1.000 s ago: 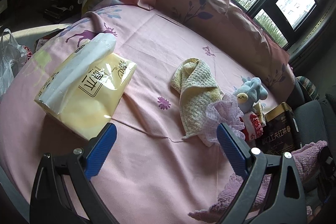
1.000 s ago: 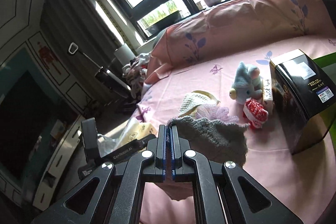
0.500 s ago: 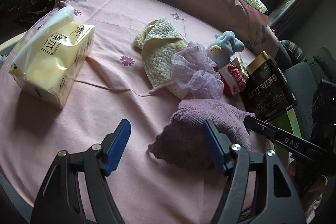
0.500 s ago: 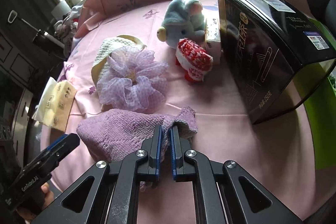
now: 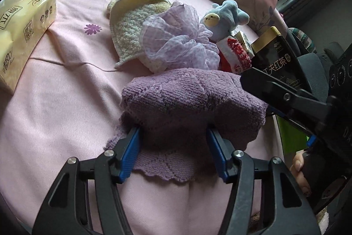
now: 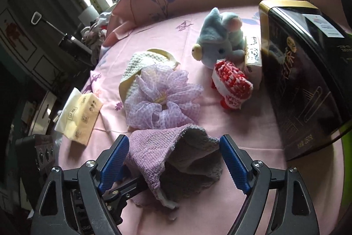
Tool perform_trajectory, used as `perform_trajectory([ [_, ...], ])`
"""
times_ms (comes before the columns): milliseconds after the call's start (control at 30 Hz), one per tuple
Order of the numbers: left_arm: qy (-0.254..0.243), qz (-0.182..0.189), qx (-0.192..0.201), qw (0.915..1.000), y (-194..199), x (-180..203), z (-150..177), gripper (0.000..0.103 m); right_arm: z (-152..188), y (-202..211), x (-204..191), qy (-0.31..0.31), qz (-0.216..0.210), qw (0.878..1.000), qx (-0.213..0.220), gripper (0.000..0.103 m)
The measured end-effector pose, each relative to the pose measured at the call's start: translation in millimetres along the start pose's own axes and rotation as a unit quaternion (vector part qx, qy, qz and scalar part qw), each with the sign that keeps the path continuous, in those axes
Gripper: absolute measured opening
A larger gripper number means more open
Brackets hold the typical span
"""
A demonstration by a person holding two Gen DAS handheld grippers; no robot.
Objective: Organize soft objects
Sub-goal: 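Lift the purple towel with the right gripper and carry it toward the green box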
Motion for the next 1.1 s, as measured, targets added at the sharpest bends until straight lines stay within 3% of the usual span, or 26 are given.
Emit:
perform_trajectory([
  [133, 0.011, 0.014, 0.005, 0.9998, 3.2, -2.0, -0.4, 0.058, 12.3, -29.1, -2.1, -0.036, -0.018, 0.998, -0.044, 0.084],
  [200, 0.009, 0.013, 0.004, 0.9999, 4.0, -1.4, 0.3, 0.058, 21.6, -36.7, -1.0, -0.046, -0.018, 0.997, -0.066, 0.076],
  [267, 0.003, 0.011, 0.003, 0.9999, 4.2, -0.8, 1.2, 0.058, 25.1, -34.6, 3.3, -0.038, 0.009, 0.998, -0.058, 0.058],
  [300, -0.001, 0.009, 0.002, 1.0000, 4.1, -0.3, 1.4, 0.058, 26.9, -33.0, 3.7, -0.036, 0.012, 0.998, -0.059, 0.055],
  [433, -0.023, 0.001, -0.003, 0.9997, 2.2, 3.7, 2.3, 0.058, 32.6, -28.1, 2.5, -0.043, -0.014, 0.996, -0.072, 0.034],
  [500, -0.029, -0.001, -0.005, 0.9996, 1.1, 5.0, 3.8, 0.057, 34.1, -24.8, -3.0, -0.046, -0.046, 0.995, -0.078, 0.030],
  [567, -0.036, -0.001, -0.004, 0.9993, 2.0, 7.6, 5.0, 0.057, 36.1, -21.9, -12.8, -0.047, -0.082, 0.992, -0.088, 0.029],
  [767, -0.056, 0.021, -0.003, 0.9982, 3.6, 22.5, 8.8, 0.049, 40.5, -19.8, -21.1, -0.051, -0.096, 0.990, -0.092, 0.029],
  [1100, -0.094, 0.057, 0.058, 0.9922, 31.8, 46.6, -0.3, 0.048, 25.6, 19.0, -34.2, -0.013, -0.104, 0.994, -0.022, 0.029],
])
Point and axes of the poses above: each gripper's, at about its wrist camera, not at the fingertips, and y roughly against the way its jaws point, x to its right, z to its underside, the point moved 9 cm from there along -y, roughly the way its jaws point, and after that the axes turned 8 degrees about z, right-handed, at the moved point
